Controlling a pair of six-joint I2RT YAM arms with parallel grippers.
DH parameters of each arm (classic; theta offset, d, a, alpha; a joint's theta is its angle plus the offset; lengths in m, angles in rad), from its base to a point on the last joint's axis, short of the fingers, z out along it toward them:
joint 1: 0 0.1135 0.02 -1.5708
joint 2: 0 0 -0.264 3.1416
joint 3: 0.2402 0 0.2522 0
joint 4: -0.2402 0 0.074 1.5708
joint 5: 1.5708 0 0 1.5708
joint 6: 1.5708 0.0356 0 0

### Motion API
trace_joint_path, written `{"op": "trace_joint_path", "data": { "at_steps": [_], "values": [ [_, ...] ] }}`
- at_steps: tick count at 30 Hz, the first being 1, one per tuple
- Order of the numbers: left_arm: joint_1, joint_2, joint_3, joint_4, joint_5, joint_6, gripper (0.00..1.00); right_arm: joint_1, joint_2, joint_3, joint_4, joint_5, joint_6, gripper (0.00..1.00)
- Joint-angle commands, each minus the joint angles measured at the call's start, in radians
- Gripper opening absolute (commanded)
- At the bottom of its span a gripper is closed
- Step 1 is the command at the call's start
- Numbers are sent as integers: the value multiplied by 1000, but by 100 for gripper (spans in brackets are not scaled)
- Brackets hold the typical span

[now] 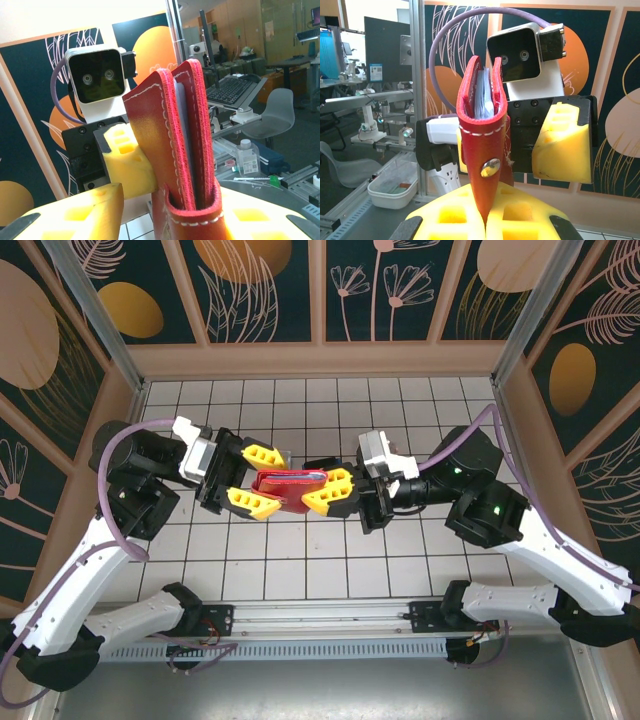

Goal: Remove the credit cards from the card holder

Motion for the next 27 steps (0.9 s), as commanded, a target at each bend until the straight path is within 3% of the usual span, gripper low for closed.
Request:
{"op": "trace_joint_path", "data": {
  "at_steps": [1, 14, 27],
  "values": [
    [1, 2, 21, 23, 11, -12, 45, 9, -3, 32, -3, 8, -19, 0],
    [1, 6, 47, -68, 35, 38, 50, 9, -6, 49, -17, 21, -33, 0],
    [1, 33, 66, -74, 41, 36, 42, 10, -3, 49, -17, 9, -34, 0]
  ]
}}
